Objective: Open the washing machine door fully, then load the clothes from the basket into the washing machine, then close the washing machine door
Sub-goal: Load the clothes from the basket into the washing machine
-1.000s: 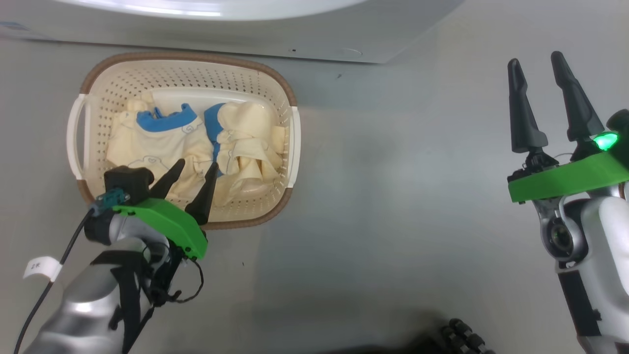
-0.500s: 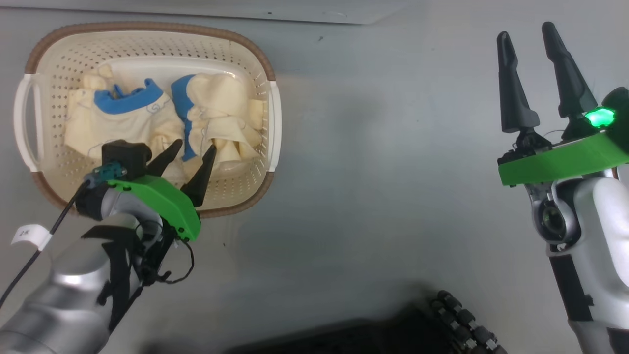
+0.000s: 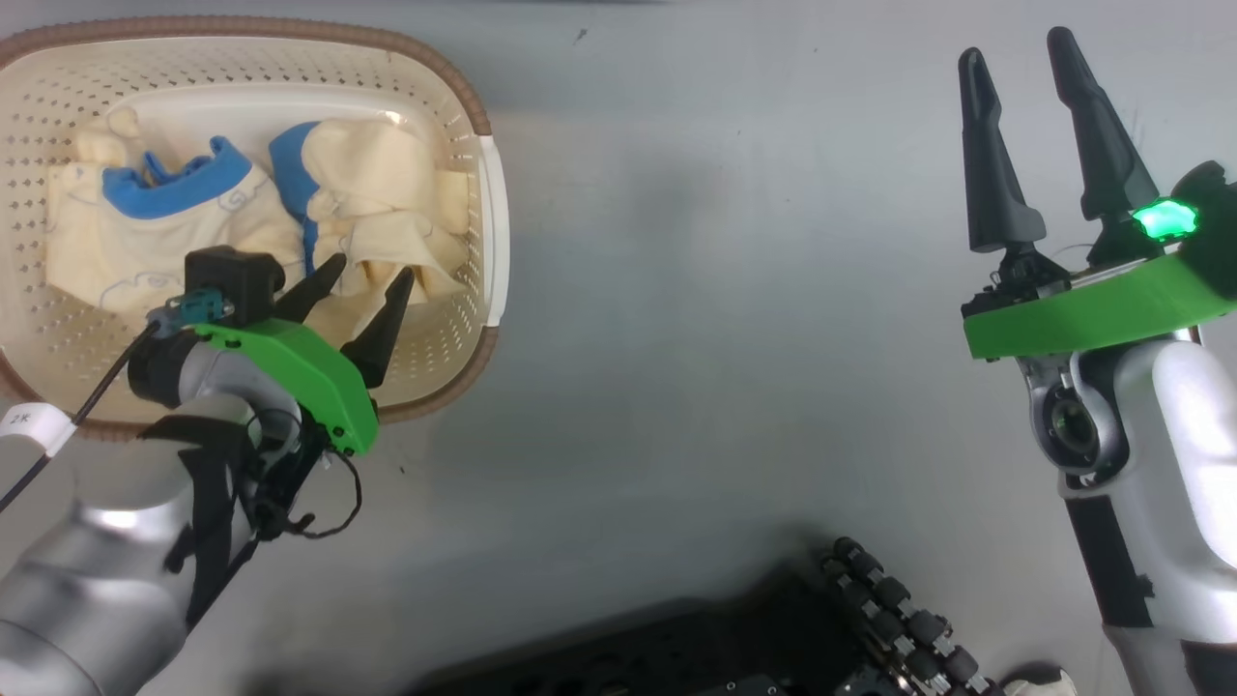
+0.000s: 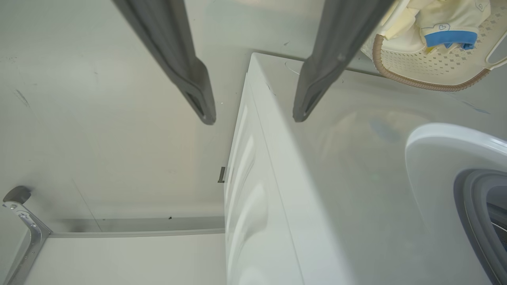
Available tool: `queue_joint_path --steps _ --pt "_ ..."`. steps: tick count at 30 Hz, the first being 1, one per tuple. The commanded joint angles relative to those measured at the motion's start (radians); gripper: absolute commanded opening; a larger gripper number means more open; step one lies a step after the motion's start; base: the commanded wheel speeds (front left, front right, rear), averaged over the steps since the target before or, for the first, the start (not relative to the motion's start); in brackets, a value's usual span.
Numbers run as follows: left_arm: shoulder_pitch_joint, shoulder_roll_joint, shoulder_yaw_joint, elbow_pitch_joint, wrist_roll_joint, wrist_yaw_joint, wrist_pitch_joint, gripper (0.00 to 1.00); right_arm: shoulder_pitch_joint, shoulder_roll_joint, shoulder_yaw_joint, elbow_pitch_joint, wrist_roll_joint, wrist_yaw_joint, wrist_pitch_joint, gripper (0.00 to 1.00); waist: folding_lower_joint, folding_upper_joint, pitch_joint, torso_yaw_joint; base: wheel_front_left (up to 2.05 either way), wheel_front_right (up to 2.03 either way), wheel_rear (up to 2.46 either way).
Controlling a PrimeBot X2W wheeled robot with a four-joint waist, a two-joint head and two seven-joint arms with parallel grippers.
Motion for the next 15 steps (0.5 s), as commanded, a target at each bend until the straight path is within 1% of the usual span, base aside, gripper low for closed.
queue_joint_path --steps 1,8,15 --pt "-0.002 0.032 0.009 -0.015 -0.011 0.0 -0.007 1.0 0.022 0.002 0.013 -0.031 -0.006 0.002 -0.009 1.0 -0.0001 0.0 0.005 -0.004 0.0 0.0 0.0" --pt "-0.037 0.044 -0.056 -0.012 -0.05 0.0 -0.007 1.0 0.024 0.016 0.027 -0.037 -0.009 0.002 -0.009 1.0 -0.0001 0.0 0.022 -0.023 0.0 0.0 0.0" --pt "-0.067 0.039 -0.103 0.023 -0.084 0.0 -0.007 1.0 0.029 0.02 0.041 -0.048 -0.01 0.002 -0.009 1.0 -0.0001 0.0 0.04 -0.04 0.0 0.0 0.0"
